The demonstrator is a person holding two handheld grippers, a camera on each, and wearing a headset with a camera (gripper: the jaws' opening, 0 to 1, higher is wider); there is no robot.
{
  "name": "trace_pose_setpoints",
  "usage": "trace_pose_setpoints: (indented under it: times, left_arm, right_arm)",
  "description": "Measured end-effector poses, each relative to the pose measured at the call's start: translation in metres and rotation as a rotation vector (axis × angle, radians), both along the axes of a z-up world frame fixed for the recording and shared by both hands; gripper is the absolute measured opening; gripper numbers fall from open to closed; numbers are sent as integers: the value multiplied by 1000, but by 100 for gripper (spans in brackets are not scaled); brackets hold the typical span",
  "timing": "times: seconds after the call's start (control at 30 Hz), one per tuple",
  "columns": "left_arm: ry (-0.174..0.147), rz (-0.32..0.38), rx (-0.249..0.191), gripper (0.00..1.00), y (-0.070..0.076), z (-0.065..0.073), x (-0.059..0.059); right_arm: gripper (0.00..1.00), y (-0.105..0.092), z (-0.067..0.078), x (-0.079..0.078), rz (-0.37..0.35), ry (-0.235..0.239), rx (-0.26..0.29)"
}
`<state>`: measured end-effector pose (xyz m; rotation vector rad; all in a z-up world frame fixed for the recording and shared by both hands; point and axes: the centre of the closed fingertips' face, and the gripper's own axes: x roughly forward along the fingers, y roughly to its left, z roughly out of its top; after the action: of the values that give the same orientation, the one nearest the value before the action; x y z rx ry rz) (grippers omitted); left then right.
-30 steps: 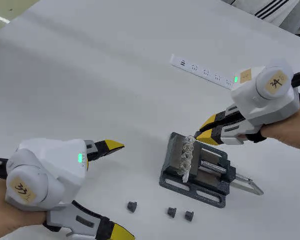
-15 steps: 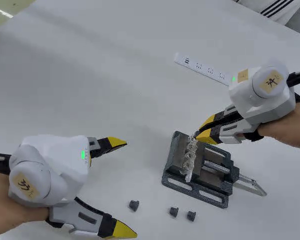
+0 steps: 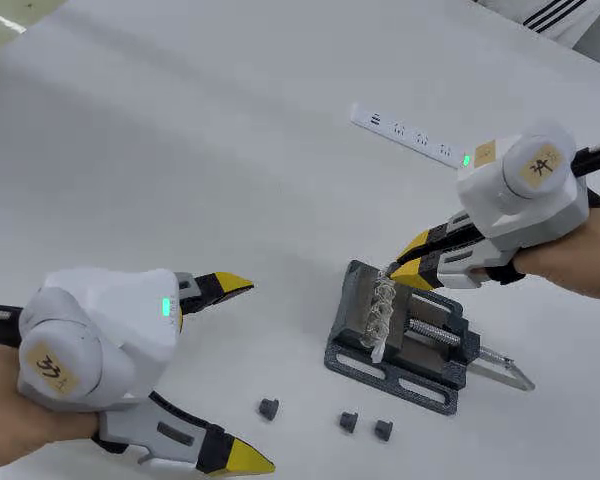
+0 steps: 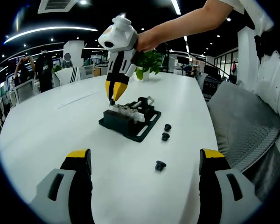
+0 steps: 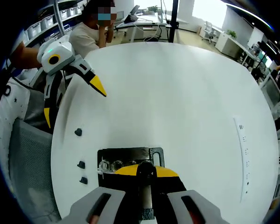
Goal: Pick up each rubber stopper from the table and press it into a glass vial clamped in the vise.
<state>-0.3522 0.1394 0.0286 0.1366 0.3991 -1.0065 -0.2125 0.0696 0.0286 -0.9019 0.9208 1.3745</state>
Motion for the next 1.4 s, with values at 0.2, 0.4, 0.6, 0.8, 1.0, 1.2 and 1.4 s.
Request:
trace_pose_setpoints:
  times: [0.2, 0.4, 0.6, 0.8, 1.0, 1.2, 1.4]
  left_arm:
    - [1, 0, 0, 96, 0, -1, 1]
    - [5, -1, -1, 95, 0, -3, 1]
    - [6, 0, -4, 95, 0, -3, 2]
    - [5, -3, -5, 95, -1, -3, 3]
    - [5, -2, -7, 95, -2, -2, 3]
    - [5, -4, -10, 95, -3, -1, 4]
    - [5, -4, -11, 95, -2, -1, 4]
  right_arm:
    - [6, 1, 0, 1, 1, 0, 4]
    - [5, 0, 0, 0, -1, 0, 14]
    - [5, 0, 0, 1, 3, -12, 9]
    - [5, 0, 0, 0, 15, -22, -3]
    - [4, 0, 0, 0, -7, -5, -2]
    - [4, 0, -1, 1, -22, 8, 6]
    - [4, 0, -1, 1, -38, 8, 6]
